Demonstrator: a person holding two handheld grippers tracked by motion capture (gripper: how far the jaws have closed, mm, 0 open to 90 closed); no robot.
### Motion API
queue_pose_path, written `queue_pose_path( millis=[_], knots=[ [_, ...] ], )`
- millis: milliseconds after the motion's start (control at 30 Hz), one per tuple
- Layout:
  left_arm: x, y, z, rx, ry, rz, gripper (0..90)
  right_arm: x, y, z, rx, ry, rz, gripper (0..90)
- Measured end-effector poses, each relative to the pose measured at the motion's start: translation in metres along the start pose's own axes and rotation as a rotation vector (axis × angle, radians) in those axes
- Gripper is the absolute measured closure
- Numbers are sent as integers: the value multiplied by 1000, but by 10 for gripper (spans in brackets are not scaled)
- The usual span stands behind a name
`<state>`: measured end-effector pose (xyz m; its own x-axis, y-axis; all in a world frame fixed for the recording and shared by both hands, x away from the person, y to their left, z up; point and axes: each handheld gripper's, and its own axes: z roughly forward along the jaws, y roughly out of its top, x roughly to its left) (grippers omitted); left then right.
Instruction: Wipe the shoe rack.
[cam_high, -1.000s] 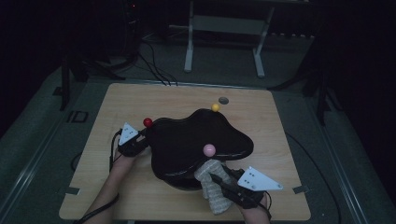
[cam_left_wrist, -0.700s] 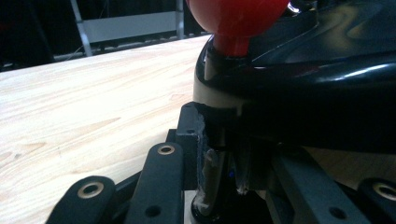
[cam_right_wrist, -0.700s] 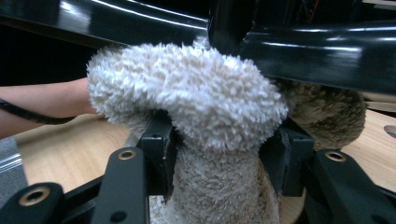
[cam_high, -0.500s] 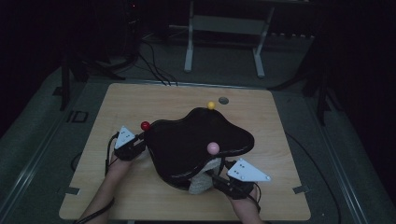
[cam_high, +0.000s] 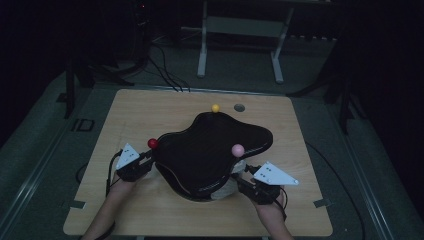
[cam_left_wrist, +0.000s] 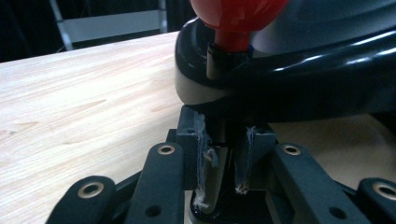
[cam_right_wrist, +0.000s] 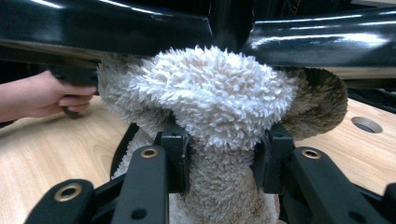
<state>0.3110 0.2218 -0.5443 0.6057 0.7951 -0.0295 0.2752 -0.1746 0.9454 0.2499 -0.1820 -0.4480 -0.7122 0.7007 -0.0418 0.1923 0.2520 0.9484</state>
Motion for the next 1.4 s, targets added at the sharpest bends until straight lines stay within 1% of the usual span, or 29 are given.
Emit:
queue_pose_path(
  millis=[33,100,133,167,233,300,367,400,467,567,600,667,700,733,800,833,867,900,967,1000,1033,1067,1100,1133,1167,1200,1233,1367,1400],
  knots=[
    [-3,-1,-3,2,-8,4,732,-3,0,0,1,2,5,629],
    [-5,-2,-4,-1,-12,0,732,-9,1,1,7,-11,8,629],
    [-7,-3,-7,-3,-29,3,732,-12,1,1,10,-15,9,629],
    [-7,-3,-7,-3,-29,3,732,-12,1,1,10,-15,9,629],
    [-10,-4,-9,2,-43,7,732,-18,1,1,12,-20,20,630],
    [-13,-4,-11,6,-62,20,733,-26,2,2,14,-20,30,630],
    [-14,-5,-12,6,-71,24,732,-29,2,2,14,-18,32,630],
    [-15,-5,-13,7,-69,29,730,-33,2,3,13,-17,34,631],
    [-16,-5,-13,7,-74,28,727,-35,2,4,13,-19,39,631],
    [-17,-5,-13,12,-70,37,713,-36,2,4,12,-18,37,631],
    [-17,-6,-14,17,-66,40,648,-36,1,4,10,-16,39,631],
    [-15,-7,-16,27,-70,24,596,-36,1,4,10,-15,38,631],
    [-14,-8,-18,33,-67,24,568,-36,1,4,11,-16,36,631],
    [-13,-8,-20,41,-64,24,519,-37,2,4,12,-15,36,631],
    [-10,-8,-30,40,-60,19,509,-37,1,4,11,-13,37,631],
    [-8,-7,-36,28,-58,11,473,-37,1,4,11,-14,39,631],
    [-5,-2,-49,-6,-63,-11,468,-36,2,4,13,-16,36,631],
    [-5,-2,-49,-6,-63,-11,468,-36,2,4,13,-17,36,631],
    [-6,8,-61,-45,-62,4,468,-36,2,4,12,-18,36,631],
    [-6,13,-65,-69,-67,2,466,-36,1,4,12,-17,40,631],
    [-7,19,-68,-85,-76,-4,466,-36,1,4,12,-17,40,631],
    [-8,24,-69,-94,-87,0,449,-36,2,4,15,-21,37,631],
    [-10,34,-67,-92,-102,12,449,-36,2,4,17,-20,39,630],
    [-10,34,-67,-92,-102,12,455,-36,2,4,17,-20,39,630],
    [-10,40,-63,-72,-128,3,457,-36,2,4,17,-17,41,629],
    [-12,46,-59,-65,-118,9,451,-36,2,4,18,-17,44,628],
    [-12,49,-57,-66,-116,1,445,-36,2,4,18,-19,43,626],
    [-10,55,-50,-71,-102,-4,430,-35,2,4,17,-21,44,626],
    [-11,57,-46,-105,-102,-15,432,-36,2,4,17,-20,46,626]
  ],
)
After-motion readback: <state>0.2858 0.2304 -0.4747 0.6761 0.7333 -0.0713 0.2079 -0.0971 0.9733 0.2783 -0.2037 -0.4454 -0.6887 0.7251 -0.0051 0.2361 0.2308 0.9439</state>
